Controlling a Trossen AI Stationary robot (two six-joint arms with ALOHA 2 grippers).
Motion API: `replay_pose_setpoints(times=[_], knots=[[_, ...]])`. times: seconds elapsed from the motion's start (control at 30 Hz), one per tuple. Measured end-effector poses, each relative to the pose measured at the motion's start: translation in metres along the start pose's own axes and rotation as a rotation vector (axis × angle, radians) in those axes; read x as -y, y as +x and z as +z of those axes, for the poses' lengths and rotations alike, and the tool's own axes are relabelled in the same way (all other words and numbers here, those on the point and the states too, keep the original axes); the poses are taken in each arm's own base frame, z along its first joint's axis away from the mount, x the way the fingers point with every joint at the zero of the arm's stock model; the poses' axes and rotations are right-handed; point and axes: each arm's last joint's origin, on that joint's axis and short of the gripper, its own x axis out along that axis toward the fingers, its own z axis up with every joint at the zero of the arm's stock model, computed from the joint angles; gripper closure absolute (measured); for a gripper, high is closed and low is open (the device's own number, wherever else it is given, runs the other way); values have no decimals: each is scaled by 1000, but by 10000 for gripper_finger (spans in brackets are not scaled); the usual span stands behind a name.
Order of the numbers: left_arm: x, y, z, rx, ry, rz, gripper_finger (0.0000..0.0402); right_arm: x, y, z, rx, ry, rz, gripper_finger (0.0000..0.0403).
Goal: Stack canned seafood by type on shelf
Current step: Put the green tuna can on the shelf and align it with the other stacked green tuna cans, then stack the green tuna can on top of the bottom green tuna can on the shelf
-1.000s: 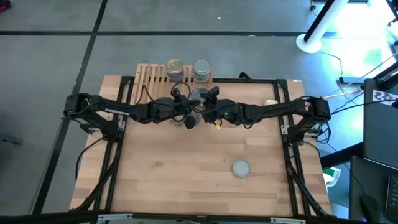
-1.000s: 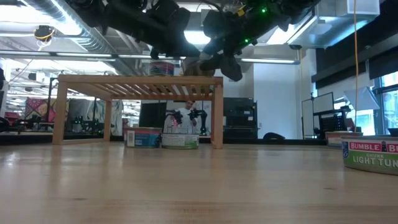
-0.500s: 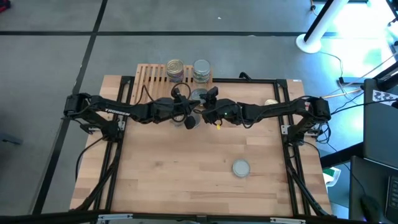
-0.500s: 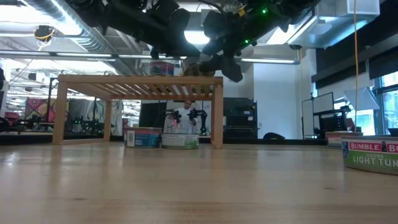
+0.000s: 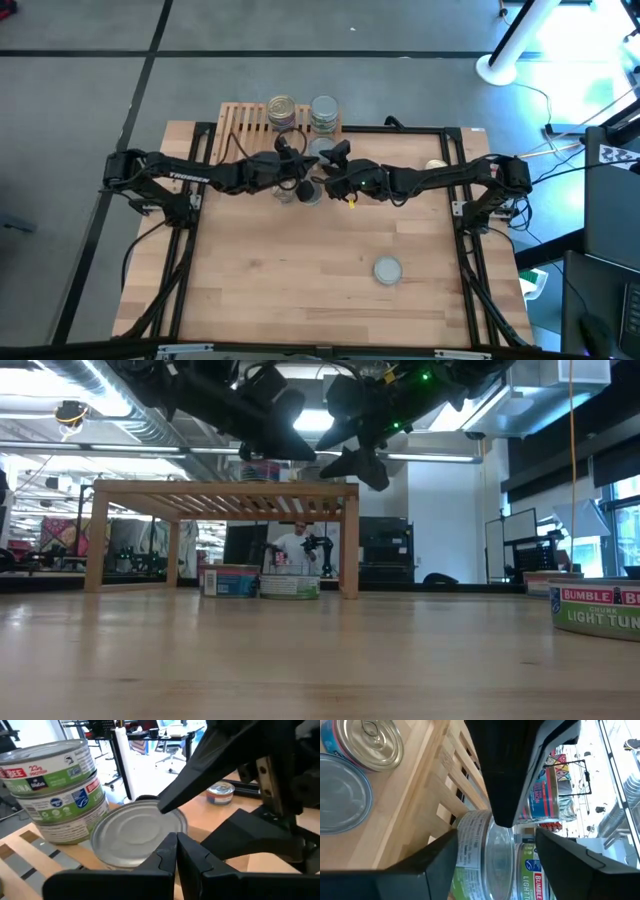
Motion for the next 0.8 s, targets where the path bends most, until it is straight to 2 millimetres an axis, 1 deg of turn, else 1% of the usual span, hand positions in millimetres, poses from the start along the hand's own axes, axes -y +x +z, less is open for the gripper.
replay_pose_setpoints(times=[0.23,0.33,0.43,0.6,0.8], knots=[[-4,2,-1,-15,3,14,394,0,0,0,0,-4,0,130],[-3,1,-1,-13,31,8,394,0,0,0,-16,-6,-9,130],[0,-4,3,2,46,-6,394,2,-5,3,-39,-4,-33,130],[4,-13,11,43,76,-28,394,11,-27,14,-50,7,-87,129],[10,-22,17,70,72,-57,394,22,-61,29,-100,41,-184,129]])
